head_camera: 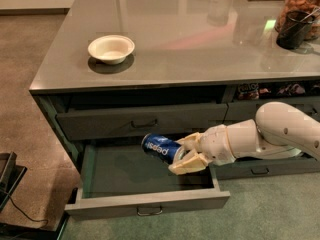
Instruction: Place pepsi can into middle drawer
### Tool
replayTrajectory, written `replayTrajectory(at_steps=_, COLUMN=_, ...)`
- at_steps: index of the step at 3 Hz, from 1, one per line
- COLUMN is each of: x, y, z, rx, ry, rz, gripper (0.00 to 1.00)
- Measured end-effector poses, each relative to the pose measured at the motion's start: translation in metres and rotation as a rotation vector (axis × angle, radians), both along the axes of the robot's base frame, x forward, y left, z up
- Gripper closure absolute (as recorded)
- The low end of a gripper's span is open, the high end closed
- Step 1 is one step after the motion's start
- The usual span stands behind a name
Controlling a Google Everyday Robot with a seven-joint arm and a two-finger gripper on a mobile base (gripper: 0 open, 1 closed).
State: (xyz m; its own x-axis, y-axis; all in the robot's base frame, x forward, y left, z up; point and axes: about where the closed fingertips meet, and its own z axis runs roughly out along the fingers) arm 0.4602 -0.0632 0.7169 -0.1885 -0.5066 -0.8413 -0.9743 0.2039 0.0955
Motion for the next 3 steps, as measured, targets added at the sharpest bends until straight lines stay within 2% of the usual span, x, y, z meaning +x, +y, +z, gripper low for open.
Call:
replayTrajectory(at_steps=1, x=0.01, y=0.005, z=-0.036, rx=-0.021, ry=0.002, rz=0.025, gripper=1.0)
replayTrajectory(at_steps=3, x=0.044, y=0.032, z=-0.121, rx=-0.031, ry=-0.037, rz=0.069, gripper=1.0)
